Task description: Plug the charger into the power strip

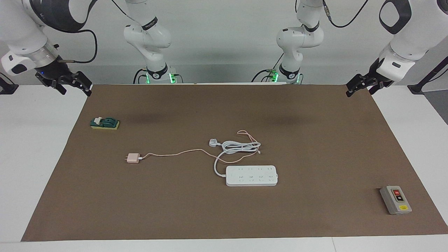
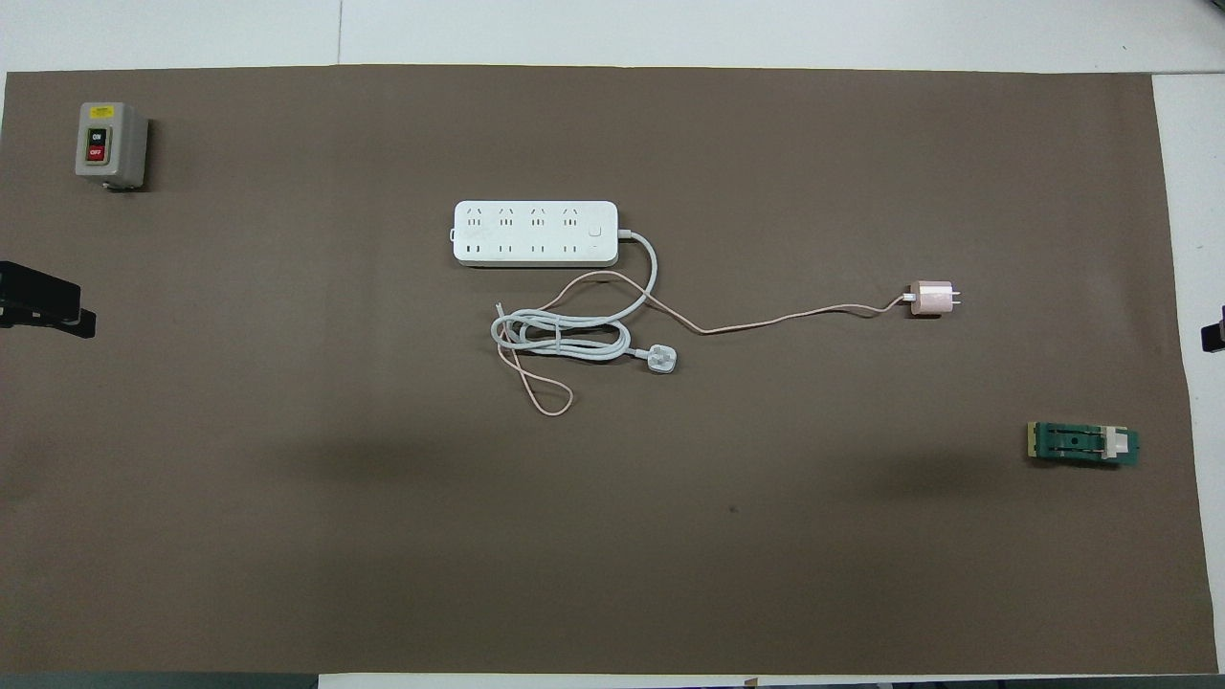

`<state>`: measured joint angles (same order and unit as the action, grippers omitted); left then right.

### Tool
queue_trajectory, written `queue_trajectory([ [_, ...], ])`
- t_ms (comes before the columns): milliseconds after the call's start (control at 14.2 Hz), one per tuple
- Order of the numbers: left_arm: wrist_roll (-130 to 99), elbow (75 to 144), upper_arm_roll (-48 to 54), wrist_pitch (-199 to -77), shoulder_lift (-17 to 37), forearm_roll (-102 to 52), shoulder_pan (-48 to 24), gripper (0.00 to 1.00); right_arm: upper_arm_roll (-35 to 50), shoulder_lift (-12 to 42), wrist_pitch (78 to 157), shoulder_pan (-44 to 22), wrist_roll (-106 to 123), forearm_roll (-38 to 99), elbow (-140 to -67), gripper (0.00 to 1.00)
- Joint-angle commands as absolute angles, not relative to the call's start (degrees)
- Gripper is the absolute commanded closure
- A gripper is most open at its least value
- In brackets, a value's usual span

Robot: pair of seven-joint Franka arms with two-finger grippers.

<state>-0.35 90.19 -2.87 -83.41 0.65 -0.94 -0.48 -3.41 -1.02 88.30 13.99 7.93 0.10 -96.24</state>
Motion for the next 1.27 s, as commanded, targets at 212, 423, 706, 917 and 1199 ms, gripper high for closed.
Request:
queue_trajectory([
  [212, -0.88, 91.58, -2.72, -84.2, -0.7, -1.58, 0.0, 0.0, -2.9, 7.72, 91.4, 19.6, -5.85, 8.33, -97.03, 0.0],
  [423, -0.88, 91.58, -2.72, -84.2, -0.7, -1.58, 0.0, 0.0, -2.99, 11.77, 94.03, 19.51, -18.68, 13.87, -96.68, 0.0],
  [706, -0.88, 91.5, -2.72, -84.2, -0.79, -1.58, 0.0, 0.0, -2.9, 15.71, 95.45, 19.33, -29.69, 19.23, -96.33, 0.0],
  [917, -0.88, 91.58, -2.72, -84.2, -0.79, -1.58, 0.0, 0.0, -3.25, 23.01, 96.67, 19.77, -33.64, 25.47, -93.52, 0.0],
  [1199, -0.88, 91.5, -2.72, -84.2, -0.79, -1.58, 0.0, 0.0, -3.16, 25.83, 98.25, 17.23, -42.96, 32.32, -93.69, 0.0],
])
